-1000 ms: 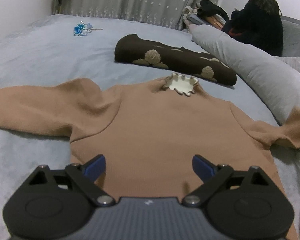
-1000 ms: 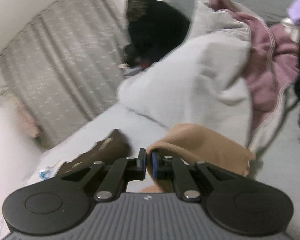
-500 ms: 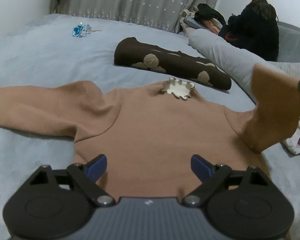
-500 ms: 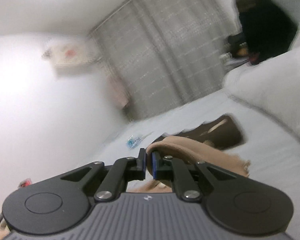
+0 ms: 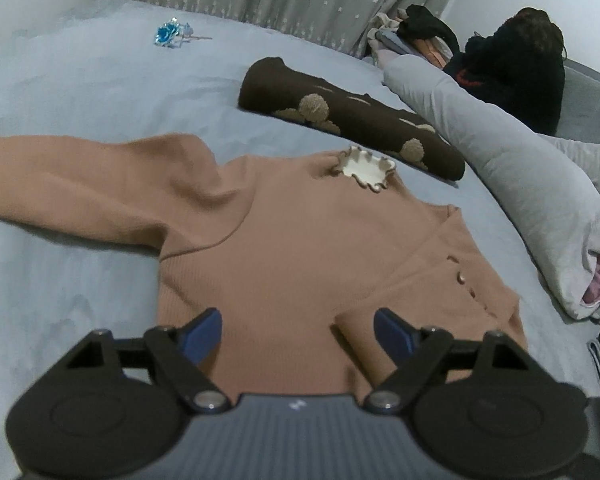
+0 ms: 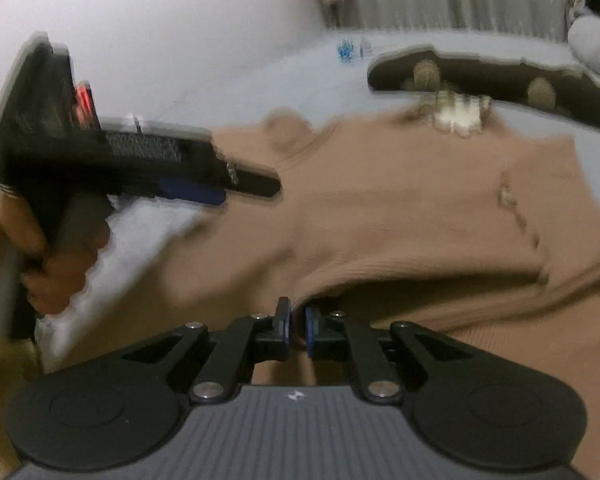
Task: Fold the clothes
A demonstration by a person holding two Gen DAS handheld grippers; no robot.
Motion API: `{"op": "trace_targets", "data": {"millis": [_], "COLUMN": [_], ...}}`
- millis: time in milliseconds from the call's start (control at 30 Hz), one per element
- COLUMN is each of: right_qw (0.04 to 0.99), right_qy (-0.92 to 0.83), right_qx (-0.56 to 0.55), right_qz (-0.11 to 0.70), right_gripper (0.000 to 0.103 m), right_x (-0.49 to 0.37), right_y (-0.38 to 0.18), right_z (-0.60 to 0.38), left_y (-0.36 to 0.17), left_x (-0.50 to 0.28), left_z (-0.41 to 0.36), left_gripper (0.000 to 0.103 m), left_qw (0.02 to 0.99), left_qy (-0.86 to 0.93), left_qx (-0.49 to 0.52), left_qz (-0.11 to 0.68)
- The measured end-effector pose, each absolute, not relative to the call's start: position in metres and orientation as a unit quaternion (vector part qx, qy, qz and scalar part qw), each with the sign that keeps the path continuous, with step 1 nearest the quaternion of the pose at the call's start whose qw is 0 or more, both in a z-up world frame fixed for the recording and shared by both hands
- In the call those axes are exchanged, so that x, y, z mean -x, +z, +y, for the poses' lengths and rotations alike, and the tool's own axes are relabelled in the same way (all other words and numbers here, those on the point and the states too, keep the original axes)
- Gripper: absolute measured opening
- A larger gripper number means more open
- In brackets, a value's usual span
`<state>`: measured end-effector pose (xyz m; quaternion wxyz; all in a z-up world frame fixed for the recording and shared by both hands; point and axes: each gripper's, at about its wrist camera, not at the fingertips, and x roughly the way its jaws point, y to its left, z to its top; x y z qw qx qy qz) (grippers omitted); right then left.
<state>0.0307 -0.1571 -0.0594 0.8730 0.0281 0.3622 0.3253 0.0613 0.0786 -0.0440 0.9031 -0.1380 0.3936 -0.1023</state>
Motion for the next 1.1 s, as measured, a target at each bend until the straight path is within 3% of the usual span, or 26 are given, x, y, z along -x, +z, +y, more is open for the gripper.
{"op": "trace_targets", "data": {"millis": [100,167,367,633,733,833,933,1100], "right_qw": [0.872,0.87,0.87,0.85,0.851,0.857,0.867,0.87], "right_qy": [0.326,0.329,0.313,0.233,0.205,0.233,0.292,0.395], "right_qx": [-0.043,-0.061,-0.139,-0.304,-0.341,-0.327,-0.275,-0.119], "right_qz": [0.362,0.362,0.354,0.362,0.342,0.323,0.296,0.27], "right_gripper": [0.013,0.035,0.056,0.058,0.047,0.018,0.009,0.008], "right_x": [-0.031,-0.031,-0.032,-0.052,-0.055,-0.051,-0.042,-0.012], "right_y": [-0.051,-0.045,-0.049,-0.07,-0.078,-0.073,-0.06,-0.034], "right_z": [-0.162,-0.168,-0.183,-0.218,-0.222,-0.21,-0.189,-0.132], "left_y": [-0.045,-0.045,-0.043,-0.041,-0.042,-0.043,-0.045,-0.047], "left_x": [-0.061,-0.061,-0.059,-0.06,-0.06,-0.061,-0.061,-0.059], "left_z": [0.083,0.085,0.09,0.093,0.096,0.104,0.116,0.135], "left_gripper": [0.084,0.084,0.083,0.084,0.084,0.084,0.084,0.084], "left_qw": [0.9,0.9,0.899,0.893,0.885,0.875,0.862,0.846], "left_qy": [-0.102,-0.101,-0.101,-0.119,-0.131,-0.139,-0.144,-0.147], "left_qx": [0.146,0.149,0.152,0.159,0.175,0.207,0.245,0.293], "left_qz": [0.397,0.398,0.399,0.404,0.41,0.416,0.421,0.421]}}
